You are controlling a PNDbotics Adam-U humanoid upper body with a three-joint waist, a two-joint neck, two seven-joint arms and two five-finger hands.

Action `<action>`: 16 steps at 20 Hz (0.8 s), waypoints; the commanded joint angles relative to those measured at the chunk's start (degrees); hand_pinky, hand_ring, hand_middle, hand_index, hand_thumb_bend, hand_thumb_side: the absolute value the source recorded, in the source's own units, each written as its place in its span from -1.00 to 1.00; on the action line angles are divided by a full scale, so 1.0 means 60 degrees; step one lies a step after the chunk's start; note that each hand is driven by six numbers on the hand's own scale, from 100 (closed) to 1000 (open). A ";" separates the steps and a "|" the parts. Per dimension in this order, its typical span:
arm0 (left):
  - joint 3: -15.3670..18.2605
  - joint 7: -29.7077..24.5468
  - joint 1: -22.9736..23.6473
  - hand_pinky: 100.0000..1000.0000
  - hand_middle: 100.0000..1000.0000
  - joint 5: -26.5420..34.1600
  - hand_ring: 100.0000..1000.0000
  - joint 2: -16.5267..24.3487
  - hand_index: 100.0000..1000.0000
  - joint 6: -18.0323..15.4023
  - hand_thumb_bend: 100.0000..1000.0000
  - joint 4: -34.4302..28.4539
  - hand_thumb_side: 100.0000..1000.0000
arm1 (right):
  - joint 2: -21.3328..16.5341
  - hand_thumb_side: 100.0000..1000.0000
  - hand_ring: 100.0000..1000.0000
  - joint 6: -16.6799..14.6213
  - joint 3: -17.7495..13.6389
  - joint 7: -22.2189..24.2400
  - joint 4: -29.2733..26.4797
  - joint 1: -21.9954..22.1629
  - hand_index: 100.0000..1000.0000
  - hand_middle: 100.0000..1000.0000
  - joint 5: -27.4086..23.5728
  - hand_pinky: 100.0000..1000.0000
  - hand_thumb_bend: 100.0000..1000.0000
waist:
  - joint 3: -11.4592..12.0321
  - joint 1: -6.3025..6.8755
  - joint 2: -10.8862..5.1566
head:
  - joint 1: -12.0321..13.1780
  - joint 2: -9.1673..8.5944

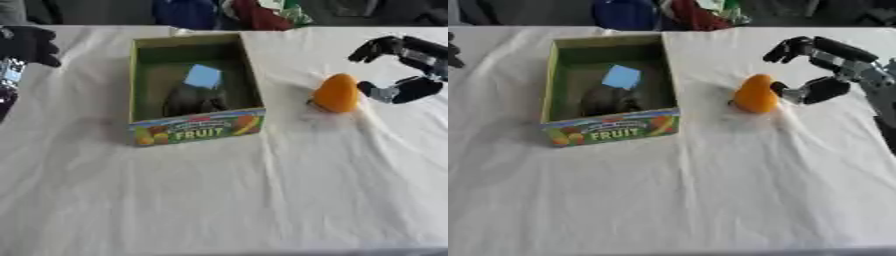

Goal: Pick up objects on the table and place them in the box.

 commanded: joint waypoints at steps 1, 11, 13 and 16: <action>0.0141 -0.0004 -0.0001 0.22 0.00 0.0027 -0.02 0.0066 0.37 0.0042 -0.43 -0.0167 0.84 | -0.0081 0.03 0.58 -0.0642 -0.0161 0.0306 0.0080 -0.0257 0.67 0.52 0.0517 0.51 -0.40 | 0.0017 0.0002 -0.0171 | -0.0041 0.0040; 0.0137 -0.0045 0.0072 0.22 0.00 -0.0052 -0.02 -0.0044 0.37 0.0047 -0.45 -0.0152 0.85 | 0.0454 0.07 0.58 -0.0607 -0.0254 -0.0607 0.0545 -0.0525 0.68 0.51 0.2076 0.50 -0.39 | 0.0054 0.0010 -0.0193 | -0.0113 0.0029; 0.0131 -0.0065 0.0081 0.22 0.00 -0.0061 -0.02 -0.0058 0.37 0.0043 -0.45 -0.0156 0.85 | 0.0561 0.09 0.58 -0.0580 -0.0277 -0.0767 0.0715 -0.0595 0.67 0.51 0.2396 0.50 -0.41 | 0.0073 0.0019 -0.0195 | -0.0130 0.0036; 0.0131 -0.0082 0.0100 0.22 0.00 -0.0070 -0.02 -0.0084 0.37 0.0045 -0.46 -0.0154 0.86 | 0.0712 0.05 0.56 -0.0510 -0.0343 -0.1003 0.1001 -0.0669 0.67 0.50 0.2879 0.50 -0.45 | 0.0098 0.0029 -0.0200 | -0.0162 0.0047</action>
